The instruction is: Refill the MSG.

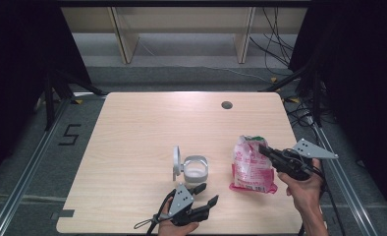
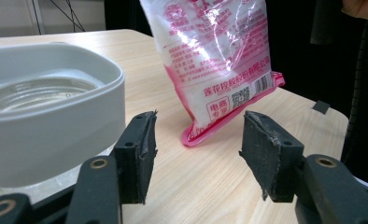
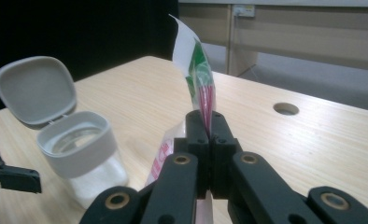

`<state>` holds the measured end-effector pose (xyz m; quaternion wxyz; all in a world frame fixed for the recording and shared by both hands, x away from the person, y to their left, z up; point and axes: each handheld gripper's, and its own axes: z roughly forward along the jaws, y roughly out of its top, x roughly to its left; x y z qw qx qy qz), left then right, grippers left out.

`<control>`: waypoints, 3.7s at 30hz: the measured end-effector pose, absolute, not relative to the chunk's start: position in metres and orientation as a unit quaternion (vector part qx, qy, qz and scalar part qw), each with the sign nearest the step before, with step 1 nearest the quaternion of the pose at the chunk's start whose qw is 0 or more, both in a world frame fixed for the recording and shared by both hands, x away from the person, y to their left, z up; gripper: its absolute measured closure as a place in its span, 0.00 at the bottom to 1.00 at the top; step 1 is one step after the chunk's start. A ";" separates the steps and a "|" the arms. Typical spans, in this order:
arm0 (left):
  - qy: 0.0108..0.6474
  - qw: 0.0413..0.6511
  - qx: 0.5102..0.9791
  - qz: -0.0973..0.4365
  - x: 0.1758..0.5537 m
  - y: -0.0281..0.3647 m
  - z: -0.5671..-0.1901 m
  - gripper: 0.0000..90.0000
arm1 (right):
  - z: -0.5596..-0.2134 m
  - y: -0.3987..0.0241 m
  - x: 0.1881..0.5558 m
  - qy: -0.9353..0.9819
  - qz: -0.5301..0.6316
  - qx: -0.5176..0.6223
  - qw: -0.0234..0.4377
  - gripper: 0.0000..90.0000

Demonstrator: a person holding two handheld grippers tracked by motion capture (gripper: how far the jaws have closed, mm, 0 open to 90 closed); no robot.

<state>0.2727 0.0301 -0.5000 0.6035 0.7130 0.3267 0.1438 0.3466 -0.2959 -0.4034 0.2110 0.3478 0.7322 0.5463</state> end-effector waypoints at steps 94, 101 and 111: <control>0.355 0.589 0.708 0.162 0.274 0.102 -0.494 0.42 | -0.443 -0.286 0.348 0.718 0.448 0.466 0.257 0.48; 0.360 0.580 0.711 0.168 0.273 0.110 -0.492 0.45 | -0.449 -0.266 0.342 0.758 0.442 0.417 0.237 0.45; 0.340 0.587 0.706 0.203 0.274 0.124 -0.488 0.76 | -0.455 -0.255 0.334 0.774 0.442 0.397 0.220 0.44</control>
